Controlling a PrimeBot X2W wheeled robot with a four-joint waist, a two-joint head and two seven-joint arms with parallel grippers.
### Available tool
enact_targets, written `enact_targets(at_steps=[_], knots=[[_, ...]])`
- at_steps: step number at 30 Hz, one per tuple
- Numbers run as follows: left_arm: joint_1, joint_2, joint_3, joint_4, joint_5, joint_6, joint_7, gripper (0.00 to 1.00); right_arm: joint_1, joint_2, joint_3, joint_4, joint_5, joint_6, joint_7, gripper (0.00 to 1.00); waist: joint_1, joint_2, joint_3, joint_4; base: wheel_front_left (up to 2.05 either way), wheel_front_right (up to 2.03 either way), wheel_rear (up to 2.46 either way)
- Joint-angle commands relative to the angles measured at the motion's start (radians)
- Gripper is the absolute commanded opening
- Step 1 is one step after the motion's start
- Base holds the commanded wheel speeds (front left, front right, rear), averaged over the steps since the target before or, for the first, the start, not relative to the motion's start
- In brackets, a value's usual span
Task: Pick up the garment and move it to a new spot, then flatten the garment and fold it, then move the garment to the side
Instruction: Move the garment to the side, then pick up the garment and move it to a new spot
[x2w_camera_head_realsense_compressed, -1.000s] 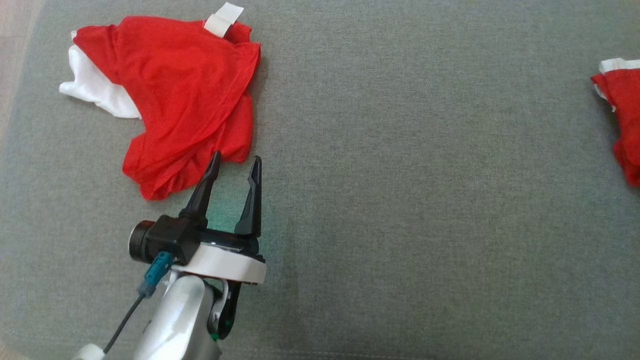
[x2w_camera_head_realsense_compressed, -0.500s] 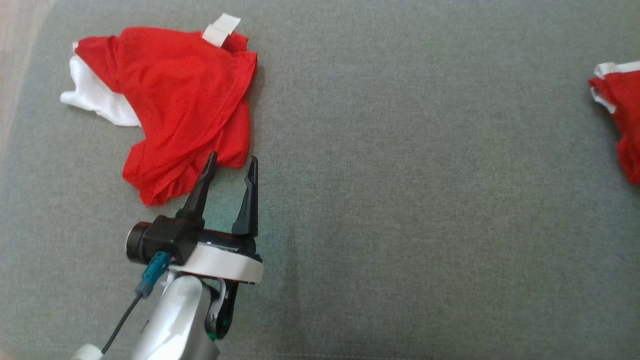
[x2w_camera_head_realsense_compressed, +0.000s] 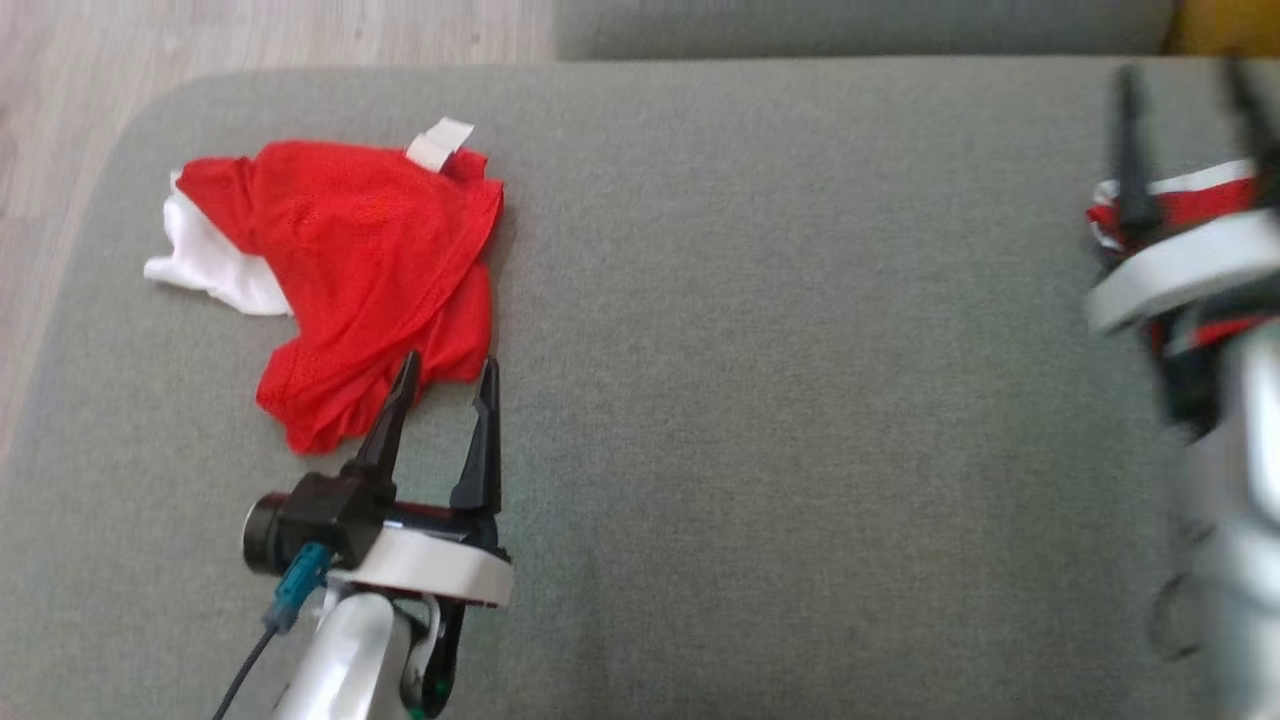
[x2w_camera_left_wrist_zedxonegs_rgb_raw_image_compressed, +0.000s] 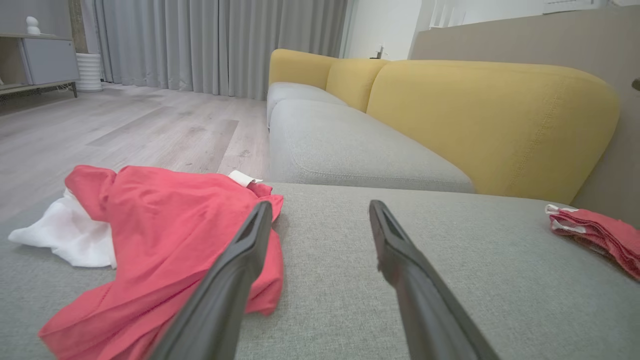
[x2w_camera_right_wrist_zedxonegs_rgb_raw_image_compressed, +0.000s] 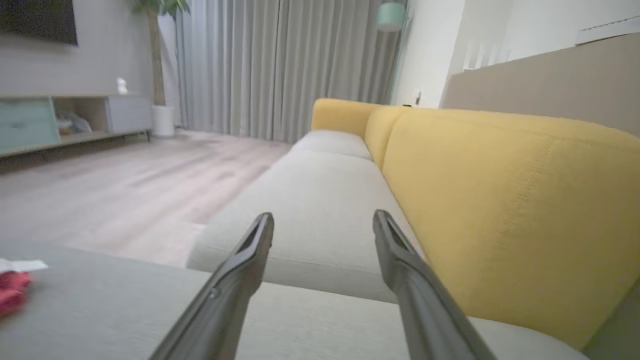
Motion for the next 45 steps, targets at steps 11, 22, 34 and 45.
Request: enact_targets(at_steps=[11,22,34,45], knots=[[0.044,0.004,0.044,-0.052,0.002,0.008,-0.008,1.00,0.312,0.162,0.076,-0.171,0.146,0.007,-0.138,1.00,0.0002,0.0000,-0.073,-0.026,0.00,0.00,0.00],[0.080,0.004,0.048,-0.067,-0.002,0.011,-0.008,1.00,0.413,0.163,0.147,-0.153,0.215,0.007,-0.174,1.00,0.0002,0.0000,-0.085,-0.034,0.00,0.00,0.00],[0.080,0.004,0.038,-0.067,-0.003,0.012,-0.008,1.00,0.424,0.163,0.155,-0.164,0.209,0.007,-0.176,1.00,0.0002,0.0000,-0.092,-0.014,0.00,0.00,0.00],[0.091,0.004,0.043,-0.050,0.011,0.015,-0.008,1.00,0.481,0.163,0.237,-0.166,0.201,0.007,-0.176,1.00,0.0002,0.0000,-0.132,0.102,0.00,0.00,0.00]])
